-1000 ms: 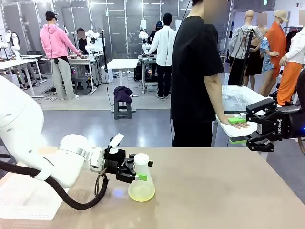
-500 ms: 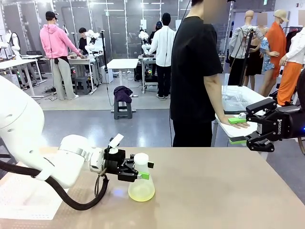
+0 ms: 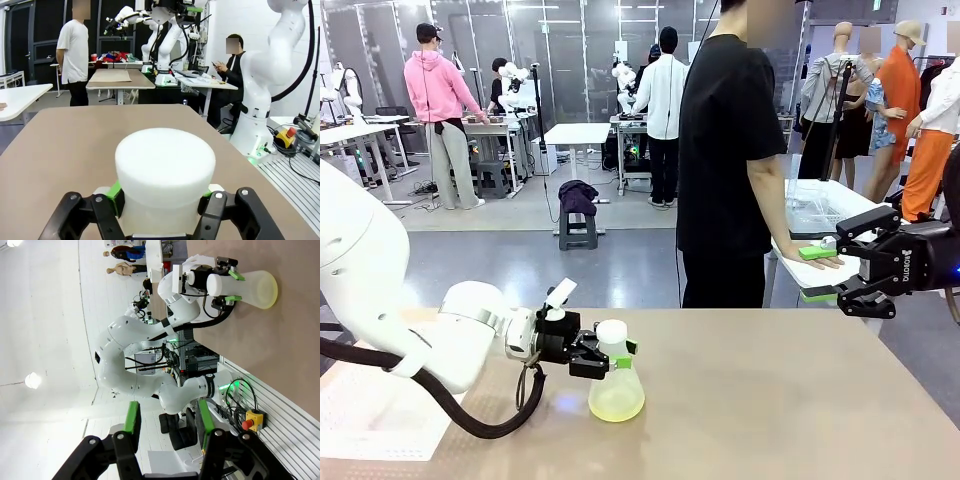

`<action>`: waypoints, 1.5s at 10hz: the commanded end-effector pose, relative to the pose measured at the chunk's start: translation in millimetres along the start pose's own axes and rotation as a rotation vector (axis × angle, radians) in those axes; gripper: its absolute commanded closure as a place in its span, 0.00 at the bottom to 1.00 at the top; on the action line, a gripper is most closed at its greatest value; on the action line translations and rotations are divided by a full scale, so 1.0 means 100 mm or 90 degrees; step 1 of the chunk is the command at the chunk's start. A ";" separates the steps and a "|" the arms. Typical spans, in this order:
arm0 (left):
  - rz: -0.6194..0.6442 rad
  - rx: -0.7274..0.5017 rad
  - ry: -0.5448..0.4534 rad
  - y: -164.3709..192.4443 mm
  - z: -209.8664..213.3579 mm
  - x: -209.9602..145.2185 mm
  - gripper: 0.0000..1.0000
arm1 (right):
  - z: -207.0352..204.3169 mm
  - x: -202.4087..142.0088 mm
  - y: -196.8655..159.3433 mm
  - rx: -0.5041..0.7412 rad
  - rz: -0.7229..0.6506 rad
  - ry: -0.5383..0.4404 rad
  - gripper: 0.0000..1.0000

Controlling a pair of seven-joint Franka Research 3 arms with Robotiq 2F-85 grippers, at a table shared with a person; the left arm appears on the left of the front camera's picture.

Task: Prepare the solutions needed for the experiment.
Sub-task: When the human places the Big flask in the center of the table, pick up the Big flask and place it in the left Organizing basket.

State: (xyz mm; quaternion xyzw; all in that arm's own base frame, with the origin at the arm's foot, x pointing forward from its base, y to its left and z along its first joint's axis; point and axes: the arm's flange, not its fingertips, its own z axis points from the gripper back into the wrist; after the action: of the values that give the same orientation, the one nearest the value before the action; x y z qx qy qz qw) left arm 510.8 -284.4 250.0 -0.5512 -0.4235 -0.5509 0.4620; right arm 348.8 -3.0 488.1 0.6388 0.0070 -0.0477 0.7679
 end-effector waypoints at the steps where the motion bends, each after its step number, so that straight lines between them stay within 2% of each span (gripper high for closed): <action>1: -0.004 0.018 -0.012 -0.09 0.05 -0.03 0.85 | -0.02 -0.01 0.01 0.009 0.011 -0.004 0.43; 2: 0.001 0.019 -0.010 -0.09 0.05 -0.03 1.00 | -0.02 -0.01 0.01 0.009 0.011 -0.004 0.43; 4: 0.006 0.019 -0.007 -0.07 0.05 -0.01 1.00 | -0.02 -0.01 0.01 0.009 0.011 -0.004 0.43; 5: 0.008 0.019 -0.001 -0.07 0.04 0.01 0.77 | -0.02 -0.01 0.01 0.009 0.011 -0.004 0.43; 6: 0.009 0.017 -0.001 -0.07 0.04 0.02 0.79 | -0.02 -0.01 0.01 0.009 0.011 -0.004 0.43; 7: 0.011 0.017 0.000 -0.08 0.05 0.02 0.97 | -0.02 -0.01 0.01 0.009 0.011 -0.004 0.43; 10: 0.013 0.020 0.021 -0.07 0.04 0.03 1.00 | -0.02 -0.01 0.01 0.009 0.011 -0.004 0.43; 11: 0.049 0.024 0.053 -0.09 -0.01 0.07 1.00 | -0.02 -0.01 0.01 0.009 0.011 -0.004 0.43; 12: 0.057 0.031 0.051 -0.10 -0.03 0.17 1.00 | -0.02 -0.01 0.01 0.009 0.011 -0.004 0.43; 13: 0.060 0.043 0.076 -0.11 -0.05 0.32 1.00 | -0.02 -0.01 0.01 0.009 0.011 -0.004 0.43; 15: 0.074 -0.002 0.108 -0.13 -0.06 0.69 1.00 | -0.02 -0.01 0.01 0.009 0.011 -0.004 0.43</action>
State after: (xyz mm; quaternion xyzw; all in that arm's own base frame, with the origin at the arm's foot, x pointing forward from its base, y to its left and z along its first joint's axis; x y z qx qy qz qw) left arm 504.3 -291.7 295.4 -0.5299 -0.3772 -0.5535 0.5202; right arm 348.8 -2.9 488.2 0.6388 0.0070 -0.0476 0.7678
